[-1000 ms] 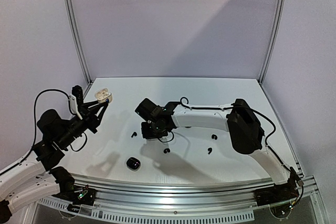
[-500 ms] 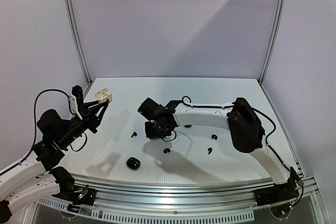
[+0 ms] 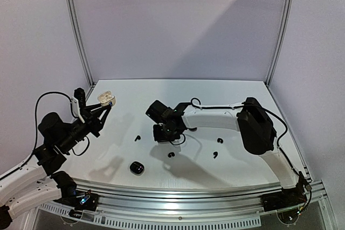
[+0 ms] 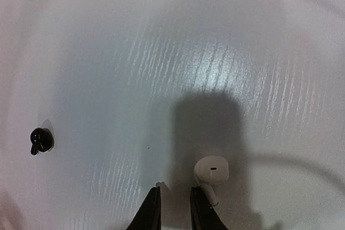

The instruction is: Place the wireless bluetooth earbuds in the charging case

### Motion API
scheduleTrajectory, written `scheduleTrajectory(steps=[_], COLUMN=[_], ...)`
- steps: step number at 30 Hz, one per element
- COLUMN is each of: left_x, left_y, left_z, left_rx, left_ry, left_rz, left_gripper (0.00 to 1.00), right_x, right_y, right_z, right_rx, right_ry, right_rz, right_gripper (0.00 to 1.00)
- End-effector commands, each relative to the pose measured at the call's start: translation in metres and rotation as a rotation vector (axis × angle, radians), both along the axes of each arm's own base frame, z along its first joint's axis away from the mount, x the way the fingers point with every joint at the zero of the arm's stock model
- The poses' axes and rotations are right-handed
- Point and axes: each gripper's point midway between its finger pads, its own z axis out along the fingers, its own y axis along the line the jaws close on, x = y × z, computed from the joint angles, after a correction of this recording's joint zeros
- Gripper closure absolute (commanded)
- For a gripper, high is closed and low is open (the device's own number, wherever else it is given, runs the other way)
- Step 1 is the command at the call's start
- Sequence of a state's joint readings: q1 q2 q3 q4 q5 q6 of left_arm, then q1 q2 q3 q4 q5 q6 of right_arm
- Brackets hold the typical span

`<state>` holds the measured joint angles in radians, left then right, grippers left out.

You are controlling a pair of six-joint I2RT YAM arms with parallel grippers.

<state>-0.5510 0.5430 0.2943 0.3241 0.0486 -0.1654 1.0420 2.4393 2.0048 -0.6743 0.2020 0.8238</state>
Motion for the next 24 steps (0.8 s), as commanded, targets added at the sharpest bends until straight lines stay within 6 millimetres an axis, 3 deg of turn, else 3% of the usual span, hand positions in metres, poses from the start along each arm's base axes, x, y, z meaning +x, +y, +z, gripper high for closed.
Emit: scheduleTrajectory(steps=[1, 5, 9, 13, 18, 24], left_x=[0.0, 0.0, 0.0, 0.0, 0.0, 0.0], left_y=[0.002, 0.002, 0.002, 0.002, 0.002, 0.001], left_z=[-0.004, -0.004, -0.005, -0.004, -0.005, -0.006], left_rx=[0.008, 0.01, 0.008, 0.009, 0.012, 0.014], left_ry=[-0.006, -0.008, -0.009, -0.012, -0.008, -0.006], left_rz=[0.004, 0.004, 0.002, 0.004, 0.003, -0.001], left_gripper=[1.0, 1.0, 1.0, 1.0, 1.0, 1.0], right_x=[-0.011, -0.003, 0.015, 0.025, 0.033, 0.044], right_y=[0.005, 0.015, 0.0, -0.021, -0.019, -0.029], right_z=[0.008, 0.052, 0.082, 0.067, 0.04, 0.021], right_rx=[0.054, 0.112, 0.066, -0.041, -0.124, -0.167], right_ry=[0.021, -0.094, -0.212, -0.209, -0.19, -0.179], right_rz=[0.104, 0.181, 0.131, 0.035, 0.027, -0.044], right_gripper=[0.8, 0.79, 0.77, 0.69, 0.56, 0.55])
